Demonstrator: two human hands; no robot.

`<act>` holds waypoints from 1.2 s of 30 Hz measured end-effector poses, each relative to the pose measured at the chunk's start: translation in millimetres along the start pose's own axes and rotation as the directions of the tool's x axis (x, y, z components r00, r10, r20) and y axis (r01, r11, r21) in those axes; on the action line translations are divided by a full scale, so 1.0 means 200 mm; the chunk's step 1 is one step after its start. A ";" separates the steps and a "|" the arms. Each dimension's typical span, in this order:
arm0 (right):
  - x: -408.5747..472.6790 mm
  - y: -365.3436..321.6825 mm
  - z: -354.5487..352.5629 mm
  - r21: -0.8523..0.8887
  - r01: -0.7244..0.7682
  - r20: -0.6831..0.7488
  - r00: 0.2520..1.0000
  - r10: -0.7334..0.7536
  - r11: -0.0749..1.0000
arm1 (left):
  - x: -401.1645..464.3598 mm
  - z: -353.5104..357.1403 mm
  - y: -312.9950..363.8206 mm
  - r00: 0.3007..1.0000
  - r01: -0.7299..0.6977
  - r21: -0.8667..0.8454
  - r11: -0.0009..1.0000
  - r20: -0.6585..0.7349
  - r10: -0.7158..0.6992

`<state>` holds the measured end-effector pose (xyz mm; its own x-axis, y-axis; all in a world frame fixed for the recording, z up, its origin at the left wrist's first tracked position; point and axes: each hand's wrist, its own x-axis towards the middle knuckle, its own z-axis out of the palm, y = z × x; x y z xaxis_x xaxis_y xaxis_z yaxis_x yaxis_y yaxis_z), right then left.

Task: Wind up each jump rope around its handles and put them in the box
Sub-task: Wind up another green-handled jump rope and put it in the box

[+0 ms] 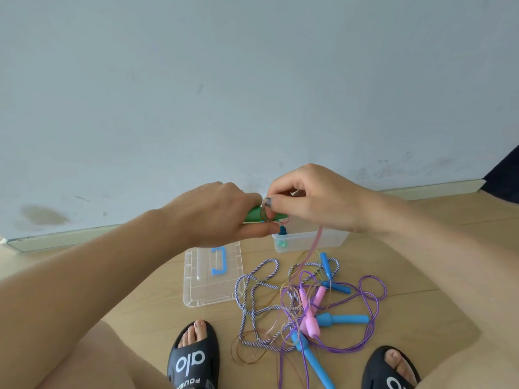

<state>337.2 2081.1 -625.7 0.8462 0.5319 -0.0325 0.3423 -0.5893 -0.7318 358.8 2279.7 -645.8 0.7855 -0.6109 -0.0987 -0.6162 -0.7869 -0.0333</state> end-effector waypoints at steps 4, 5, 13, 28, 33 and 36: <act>-0.01 0.01 -0.03 0.196 -0.051 0.027 0.999 0.047 0.979 | -0.02 -0.02 0.00 0.999 -0.041 -0.098 0.994 -0.027 0.039; -0.01 0.01 -0.03 0.221 -0.066 0.025 0.998 0.063 0.973 | -0.02 -0.02 0.00 0.999 -0.048 -0.114 0.992 -0.030 0.045; -0.03 -0.02 0.01 0.221 -0.043 0.028 0.999 0.038 0.974 | -0.02 -0.02 0.03 0.999 -0.053 -0.210 0.976 -0.018 0.051; 0.00 0.05 -0.01 0.451 -0.108 -0.029 0.990 0.135 0.886 | -0.06 -0.05 0.10 0.993 -0.103 -0.344 0.933 -0.084 0.079; 0.04 0.10 0.08 0.486 -0.168 -0.156 0.949 0.274 0.858 | -0.09 -0.08 0.08 0.969 -0.088 -0.747 0.658 -0.217 -0.116; 0.04 0.07 0.19 0.352 -0.158 -0.278 0.923 0.265 0.922 | -0.06 -0.07 0.05 0.962 0.052 -0.887 0.459 -0.079 -0.262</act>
<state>333.2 2099.9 -662.4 0.9855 0.1659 -0.0343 0.0379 -0.4138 -0.9096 343.5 2277.5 -631.9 0.9217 -0.3879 -0.0077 -0.1907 -0.4701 0.8618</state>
